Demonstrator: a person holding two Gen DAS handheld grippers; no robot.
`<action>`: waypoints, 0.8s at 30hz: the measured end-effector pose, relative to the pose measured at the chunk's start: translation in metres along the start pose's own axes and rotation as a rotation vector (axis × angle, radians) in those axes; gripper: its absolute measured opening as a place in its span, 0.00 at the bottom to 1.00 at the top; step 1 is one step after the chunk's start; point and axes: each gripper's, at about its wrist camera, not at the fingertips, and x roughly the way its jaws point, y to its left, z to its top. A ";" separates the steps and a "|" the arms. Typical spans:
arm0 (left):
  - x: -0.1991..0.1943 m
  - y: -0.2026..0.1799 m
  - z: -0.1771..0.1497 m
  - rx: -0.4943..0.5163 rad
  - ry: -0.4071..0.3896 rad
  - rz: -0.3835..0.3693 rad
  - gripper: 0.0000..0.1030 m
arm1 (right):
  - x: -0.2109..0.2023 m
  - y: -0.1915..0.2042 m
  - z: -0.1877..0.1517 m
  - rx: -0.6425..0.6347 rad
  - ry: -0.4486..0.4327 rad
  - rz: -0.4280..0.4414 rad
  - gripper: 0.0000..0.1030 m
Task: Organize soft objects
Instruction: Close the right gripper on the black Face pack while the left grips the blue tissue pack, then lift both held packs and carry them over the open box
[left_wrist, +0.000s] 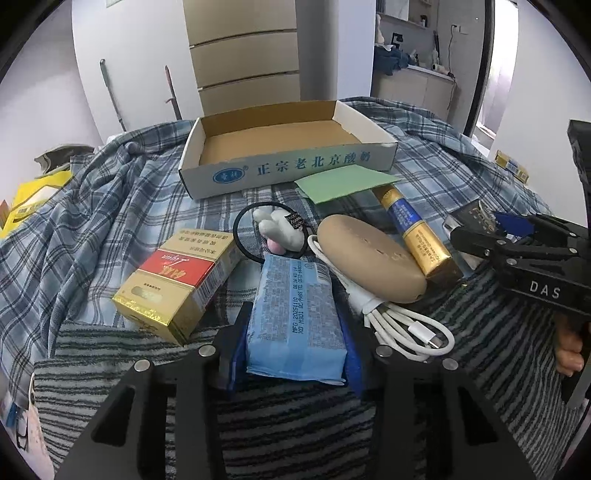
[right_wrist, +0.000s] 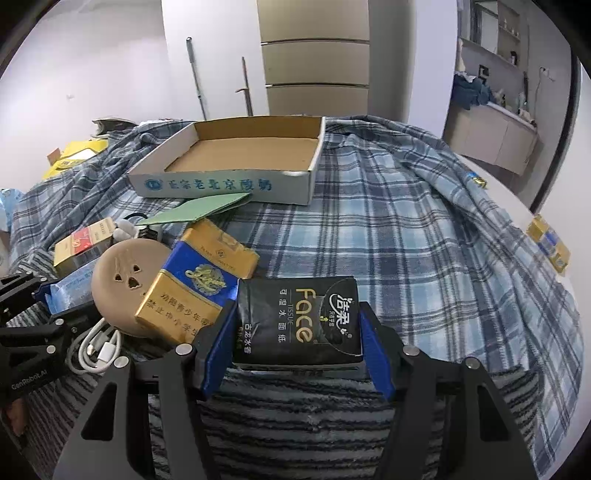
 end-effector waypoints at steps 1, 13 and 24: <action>-0.001 -0.001 0.000 0.003 -0.004 0.000 0.43 | 0.000 -0.001 0.000 0.007 0.002 0.001 0.60; -0.044 0.008 -0.004 -0.032 -0.119 -0.003 0.43 | -0.007 -0.005 -0.001 0.030 -0.033 0.005 0.60; -0.108 0.031 0.022 -0.052 -0.312 -0.003 0.43 | -0.099 0.017 0.027 0.028 -0.291 -0.006 0.60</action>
